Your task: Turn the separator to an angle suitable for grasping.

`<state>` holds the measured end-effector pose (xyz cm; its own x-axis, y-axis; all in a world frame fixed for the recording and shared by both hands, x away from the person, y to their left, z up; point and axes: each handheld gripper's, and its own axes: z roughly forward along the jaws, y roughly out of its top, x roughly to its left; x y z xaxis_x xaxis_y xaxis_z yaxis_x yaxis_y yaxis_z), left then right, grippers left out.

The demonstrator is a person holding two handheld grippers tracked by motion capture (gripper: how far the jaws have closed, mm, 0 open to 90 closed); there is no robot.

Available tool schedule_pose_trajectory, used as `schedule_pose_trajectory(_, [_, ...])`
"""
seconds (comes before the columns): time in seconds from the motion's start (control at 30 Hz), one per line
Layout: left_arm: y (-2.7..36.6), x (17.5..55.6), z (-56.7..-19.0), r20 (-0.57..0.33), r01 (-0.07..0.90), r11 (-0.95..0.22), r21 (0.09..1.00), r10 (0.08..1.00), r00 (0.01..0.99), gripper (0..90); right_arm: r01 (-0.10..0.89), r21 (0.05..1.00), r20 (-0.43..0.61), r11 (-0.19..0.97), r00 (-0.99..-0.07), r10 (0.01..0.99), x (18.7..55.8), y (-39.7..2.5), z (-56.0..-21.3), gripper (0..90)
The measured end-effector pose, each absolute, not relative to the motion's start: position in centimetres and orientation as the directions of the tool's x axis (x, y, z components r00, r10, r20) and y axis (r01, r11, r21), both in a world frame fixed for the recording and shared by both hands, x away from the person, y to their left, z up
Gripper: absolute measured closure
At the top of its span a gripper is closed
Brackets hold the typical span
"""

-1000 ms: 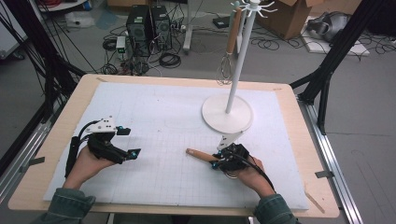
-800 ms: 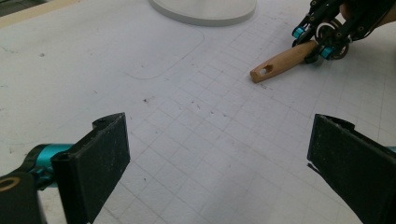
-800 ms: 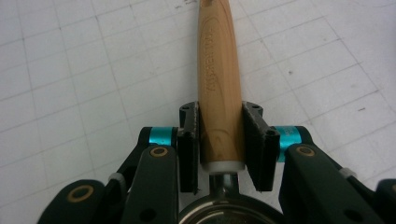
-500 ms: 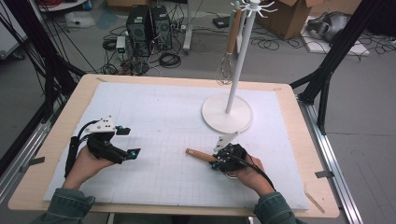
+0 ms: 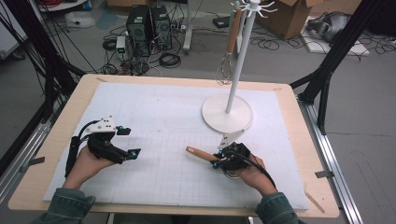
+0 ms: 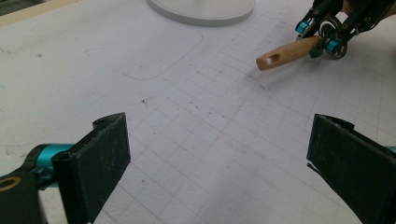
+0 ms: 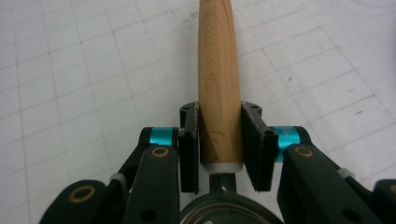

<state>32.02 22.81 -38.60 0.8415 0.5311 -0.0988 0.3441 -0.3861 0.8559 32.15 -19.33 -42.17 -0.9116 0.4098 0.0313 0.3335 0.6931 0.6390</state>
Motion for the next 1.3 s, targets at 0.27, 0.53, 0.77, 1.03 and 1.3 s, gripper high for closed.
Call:
schedule_pose_trajectory(0.27, [22.5, 32.0, -38.5, -0.096, 0.336, -0.391, 0.857, 0.519, 0.849, 9.1, 0.345, 0.709, 0.084, 0.616, -0.908, 0.411, 32.1, -20.0, -41.4, 70.4])
schedule_pose_trajectory(0.53, [22.0, 31.8, -38.6, -0.094, 0.324, -0.397, 0.859, 0.5, 0.861, 16.8, 0.344, 0.751, 0.115, 0.564, -0.909, 0.401, 32.0, -20.1, -41.0, 70.3])
schedule_pose_trajectory(0.77, [21.3, 31.9, -38.7, -0.092, 0.313, -0.402, 0.861, 0.481, 0.872, 23.6, 0.342, 0.761, 0.122, 0.552, -0.91, 0.396, 32.0, -20.0, -41.0, 70.3])
schedule_pose_trajectory(1.03, [21.2, 31.9, -38.7, -0.092, 0.311, -0.402, 0.861, 0.479, 0.873, 24.3, 0.331, 0.711, 0.072, 0.62, -0.912, 0.405, 32.0, -19.1, -41.8, 70.3])
schedule_pose_trajectory(1.3, [21.3, 31.9, -38.7, -0.099, 0.316, -0.395, 0.863, 0.48, 0.872, 24.2, 0.298, 0.631, -0.006, 0.716, -0.921, 0.389, 31.8, -17.8, -42.7, 70.2])
